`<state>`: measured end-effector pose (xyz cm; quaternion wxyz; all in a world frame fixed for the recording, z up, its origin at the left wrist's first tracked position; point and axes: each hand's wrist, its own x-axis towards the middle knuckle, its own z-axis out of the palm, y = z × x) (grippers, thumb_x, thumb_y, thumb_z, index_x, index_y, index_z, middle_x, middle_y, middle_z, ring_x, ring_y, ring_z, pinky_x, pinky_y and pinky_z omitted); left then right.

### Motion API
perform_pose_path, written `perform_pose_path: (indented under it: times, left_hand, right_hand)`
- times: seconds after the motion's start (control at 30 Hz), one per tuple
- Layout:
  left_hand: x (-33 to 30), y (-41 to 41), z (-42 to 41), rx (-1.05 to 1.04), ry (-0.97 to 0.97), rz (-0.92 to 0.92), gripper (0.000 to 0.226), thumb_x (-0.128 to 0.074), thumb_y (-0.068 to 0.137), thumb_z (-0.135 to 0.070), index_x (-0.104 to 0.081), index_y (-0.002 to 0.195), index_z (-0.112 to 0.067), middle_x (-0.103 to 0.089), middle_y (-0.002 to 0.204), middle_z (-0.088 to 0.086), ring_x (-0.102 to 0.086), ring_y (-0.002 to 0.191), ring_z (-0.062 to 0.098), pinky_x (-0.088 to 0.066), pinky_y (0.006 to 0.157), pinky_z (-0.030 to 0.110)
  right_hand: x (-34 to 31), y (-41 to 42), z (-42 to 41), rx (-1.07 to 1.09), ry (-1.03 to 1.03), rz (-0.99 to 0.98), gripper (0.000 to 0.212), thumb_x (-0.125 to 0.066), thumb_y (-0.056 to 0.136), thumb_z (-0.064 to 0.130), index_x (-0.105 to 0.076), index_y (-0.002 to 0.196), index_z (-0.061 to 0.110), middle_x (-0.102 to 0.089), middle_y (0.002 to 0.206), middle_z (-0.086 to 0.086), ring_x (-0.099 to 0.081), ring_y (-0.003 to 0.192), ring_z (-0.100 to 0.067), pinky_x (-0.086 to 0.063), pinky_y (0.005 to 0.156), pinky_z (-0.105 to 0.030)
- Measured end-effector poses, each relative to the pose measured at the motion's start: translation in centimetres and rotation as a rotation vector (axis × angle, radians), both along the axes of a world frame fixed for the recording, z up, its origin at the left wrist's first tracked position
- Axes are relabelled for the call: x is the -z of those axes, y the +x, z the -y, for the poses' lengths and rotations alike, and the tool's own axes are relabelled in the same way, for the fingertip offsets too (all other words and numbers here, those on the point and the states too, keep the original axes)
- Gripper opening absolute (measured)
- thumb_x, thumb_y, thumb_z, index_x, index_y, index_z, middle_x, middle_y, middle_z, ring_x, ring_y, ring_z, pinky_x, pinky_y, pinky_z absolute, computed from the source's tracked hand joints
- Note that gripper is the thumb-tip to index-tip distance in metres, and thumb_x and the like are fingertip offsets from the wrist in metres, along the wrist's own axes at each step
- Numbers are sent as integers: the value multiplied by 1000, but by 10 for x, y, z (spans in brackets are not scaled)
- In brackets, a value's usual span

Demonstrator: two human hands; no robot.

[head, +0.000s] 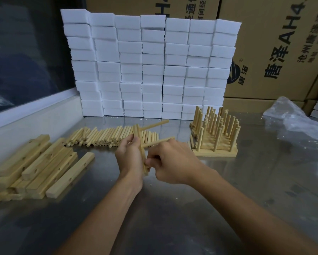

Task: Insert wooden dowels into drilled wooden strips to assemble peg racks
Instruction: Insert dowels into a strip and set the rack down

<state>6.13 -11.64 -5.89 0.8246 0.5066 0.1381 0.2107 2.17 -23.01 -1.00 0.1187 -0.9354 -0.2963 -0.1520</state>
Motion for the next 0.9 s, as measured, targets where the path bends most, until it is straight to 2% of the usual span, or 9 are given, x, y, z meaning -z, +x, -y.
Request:
perform_pose_path:
  times: [0.1,0.2,0.27,0.37,0.47,0.57,0.7,0.8,0.9]
  left_hand:
    - [0,0,-1,-11,29,2,12,-59,97,-19,-65,95,-28,-68,100,4,-61,83,19,-49,55,24]
    - [-1,-1,-5,15,66,-32,10,-59,97,-21,-65,92,-28,-67,96,5,-60,87,21,-47,74,33]
    - [-1,0,-8,73,106,-80,11,-58,98,-23,-68,91,-23,-67,91,9,-59,82,24,-45,70,35]
    - [-2,2,-13,165,145,-119,12,-57,99,-18,-68,94,-15,-72,94,12,-64,81,28,-45,60,32]
    - [-4,1,-15,217,115,-118,15,-56,100,-12,-64,111,-7,-73,96,14,-66,73,27,-52,60,32]
    - [-4,2,-16,224,81,-119,10,-52,101,-7,-62,103,-5,-72,95,16,-68,69,24,-58,63,32]
    - [-4,3,-18,220,-2,-106,14,-48,102,-3,-62,101,-6,-73,90,11,-73,72,21,-59,69,36]
    - [-2,3,-17,240,-55,-95,21,-48,101,0,-60,119,-3,-72,104,16,-74,85,27,-60,78,41]
    - [0,1,-11,285,-47,-69,25,-51,99,3,-58,122,-1,-72,107,17,-74,88,27,-61,76,39]
  right_hand:
    - [-2,0,0,-13,-18,-4,12,-58,92,27,-69,86,25,-56,74,7,-45,71,-19,-29,61,-29]
    - [-4,2,2,10,-55,-12,12,-60,92,28,-63,80,25,-51,71,8,-45,70,-19,-27,55,-29]
    - [-6,6,7,44,-81,-15,12,-61,91,27,-63,80,24,-53,73,6,-50,74,-22,-31,58,-29]
    - [-7,13,17,88,-173,24,13,-61,95,32,-70,93,24,-66,87,3,-57,84,-22,-37,84,-35]
    - [-6,17,24,144,-221,99,14,-61,95,39,-69,93,27,-68,90,5,-60,93,-20,-29,100,-41]
    - [-2,20,25,174,-157,175,19,-59,94,41,-71,96,26,-67,101,8,-56,105,-16,-22,107,-44]
    - [3,18,16,178,-2,301,22,-54,96,35,-70,103,22,-65,105,6,-58,99,-19,-40,93,-39]
    - [10,15,8,163,115,212,27,-57,95,33,-61,120,24,-60,115,3,-65,85,-25,-54,70,-41]
    - [20,17,7,182,50,171,42,-56,96,31,-45,137,31,-56,126,2,-67,87,-28,-55,68,-40]
